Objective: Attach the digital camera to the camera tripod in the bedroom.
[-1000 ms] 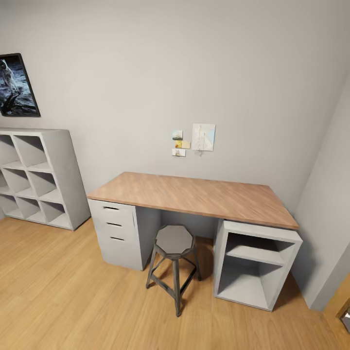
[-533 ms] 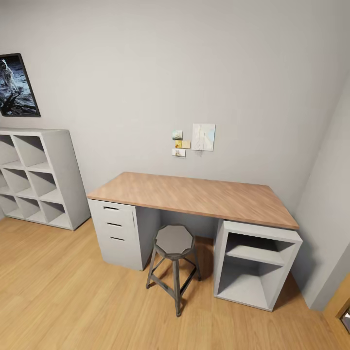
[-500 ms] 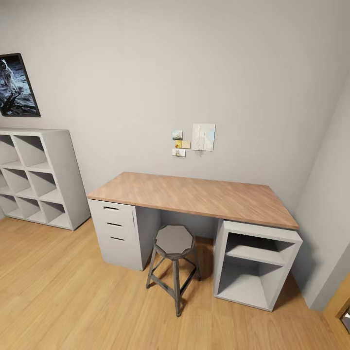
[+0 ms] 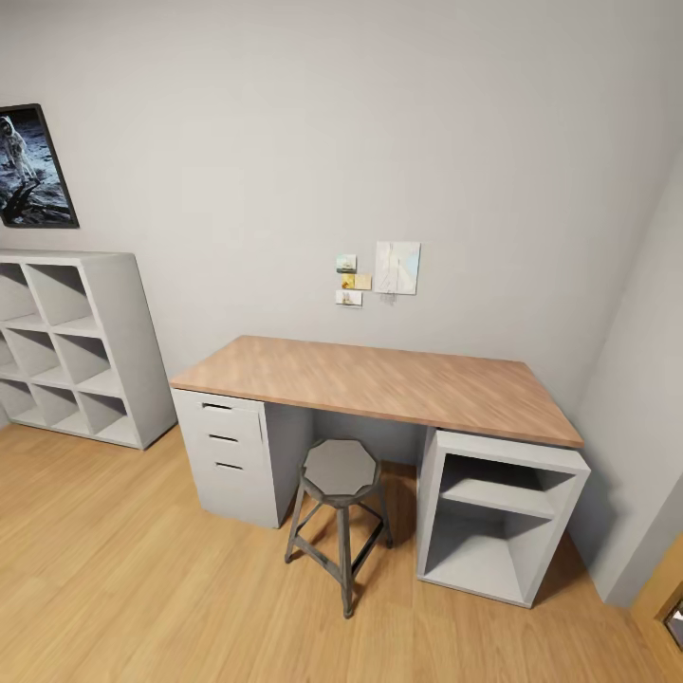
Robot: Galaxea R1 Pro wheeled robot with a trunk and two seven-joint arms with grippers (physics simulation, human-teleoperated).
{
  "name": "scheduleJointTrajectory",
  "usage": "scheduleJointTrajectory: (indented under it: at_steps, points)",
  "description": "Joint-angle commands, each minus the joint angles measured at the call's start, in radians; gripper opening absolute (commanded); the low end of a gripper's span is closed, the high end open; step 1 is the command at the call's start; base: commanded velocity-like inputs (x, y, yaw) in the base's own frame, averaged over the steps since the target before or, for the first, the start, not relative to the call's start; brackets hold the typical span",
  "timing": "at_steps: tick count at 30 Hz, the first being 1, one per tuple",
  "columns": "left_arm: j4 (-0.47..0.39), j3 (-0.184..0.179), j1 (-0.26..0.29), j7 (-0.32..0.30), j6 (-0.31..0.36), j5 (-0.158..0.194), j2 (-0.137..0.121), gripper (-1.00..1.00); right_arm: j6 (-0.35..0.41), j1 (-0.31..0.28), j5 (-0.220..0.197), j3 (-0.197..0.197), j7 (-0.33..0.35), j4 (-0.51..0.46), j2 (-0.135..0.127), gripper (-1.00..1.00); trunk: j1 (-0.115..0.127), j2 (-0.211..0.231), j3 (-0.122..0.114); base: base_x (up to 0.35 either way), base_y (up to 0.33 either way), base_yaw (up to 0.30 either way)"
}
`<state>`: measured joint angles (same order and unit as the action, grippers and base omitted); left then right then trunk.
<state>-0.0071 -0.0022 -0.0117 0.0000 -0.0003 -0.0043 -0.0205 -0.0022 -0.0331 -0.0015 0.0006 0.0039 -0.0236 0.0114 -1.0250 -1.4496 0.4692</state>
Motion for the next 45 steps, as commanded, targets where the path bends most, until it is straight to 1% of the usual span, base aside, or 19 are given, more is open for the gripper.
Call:
scheduleJointTrajectory:
  at_steps: [1, 10, 15, 19, 28, 29, 31, 32, 35, 36, 38, 45]
  points:
    - [-0.001, 0.0, 0.0, 0.0, 0.0, 0.0, 0.0, 1.0, 0.0, 0.0, 0.0, 0.0, 0.0, 0.0, 0.0, 1.0, 0.0, 0.0, 0.001, 0.0, 0.0, 0.0]
    - [-0.001, 0.0, 0.0, 0.0, 0.0, -0.001, 0.001, 1.0, 0.0, 0.0, 0.0, 0.0, 0.0, 0.0, 0.0, 1.0, 0.0, 0.0, 0.001, 0.0, 0.0, 0.004]
    - [-0.001, 0.009, 0.0, 0.0, -0.026, 0.003, 0.004, 1.0, 0.007, -0.015, 0.003, 0.001, -0.004, -0.005, -0.007, 1.0, 0.0, 0.0, 0.001, 0.0, 0.0, 0.125]
    - [-0.001, 0.032, 0.001, -0.001, -0.048, 0.004, 0.007, 1.0, 0.013, -0.036, 0.005, 0.003, -0.006, -0.023, -0.012, 1.0, 0.0, 0.0, 0.001, 0.0, 0.0, 0.216]
    - [-0.001, 0.082, 0.001, -0.006, -0.082, 0.003, 0.003, 1.0, 0.016, -0.058, 0.006, 0.004, -0.007, -0.035, -0.026, 1.0, 0.0, 0.0, 0.001, 0.0, 0.0, 0.261]
    - [-0.001, 0.191, 0.001, -0.007, -0.084, 0.003, 0.002, 1.0, 0.017, -0.064, 0.006, 0.004, -0.007, -0.036, -0.03, 1.0, 0.0, 0.0, 0.001, 0.0, 0.0, 0.276]
    - [-0.001, 0.219, 0.002, -0.009, -0.088, 0.003, 0.002, 1.0, 0.017, -0.079, 0.006, 0.004, -0.007, -0.037, -0.036, 1.0, 0.0, 0.0, 0.001, 0.0, 0.0, 0.279]
    - [-0.001, 0.219, 0.002, -0.009, -0.088, 0.003, 0.002, 1.0, 0.017, -0.079, 0.006, 0.004, -0.007, -0.037, -0.036, 1.0, 0.0, 0.0, 0.001, 0.0, 0.0, 0.28]
    - [-0.004, 0.244, 0.006, -0.011, -0.091, 0.003, 0.004, 1.0, 0.017, -0.095, 0.007, 0.005, -0.007, -0.038, -0.043, 1.0, 0.0, 0.0, 0.002, 0.0, 0.0, 0.275]
    - [-0.004, 0.244, 0.006, -0.011, -0.091, 0.003, 0.004, 1.0, 0.017, -0.095, 0.007, 0.005, -0.007, -0.038, -0.043, 1.0, 0.0, 0.0, 0.002, 0.0, 0.0, 0.269]
    - [-0.02, 0.258, 0.012, -0.013, -0.09, 0.004, 0.008, 1.0, 0.017, -0.108, 0.007, 0.006, -0.004, -0.039, -0.048, 1.0, 0.0, 0.0, 0.004, 0.0, 0.0, 0.256]
    - [-0.065, 0.268, 0.025, -0.013, -0.079, 0.006, 0.021, 1.0, 0.018, -0.137, 0.009, 0.007, 0.005, -0.039, -0.06, 1.0, 0.0, 0.0, 0.01, 0.0, 0.0, 0.238]
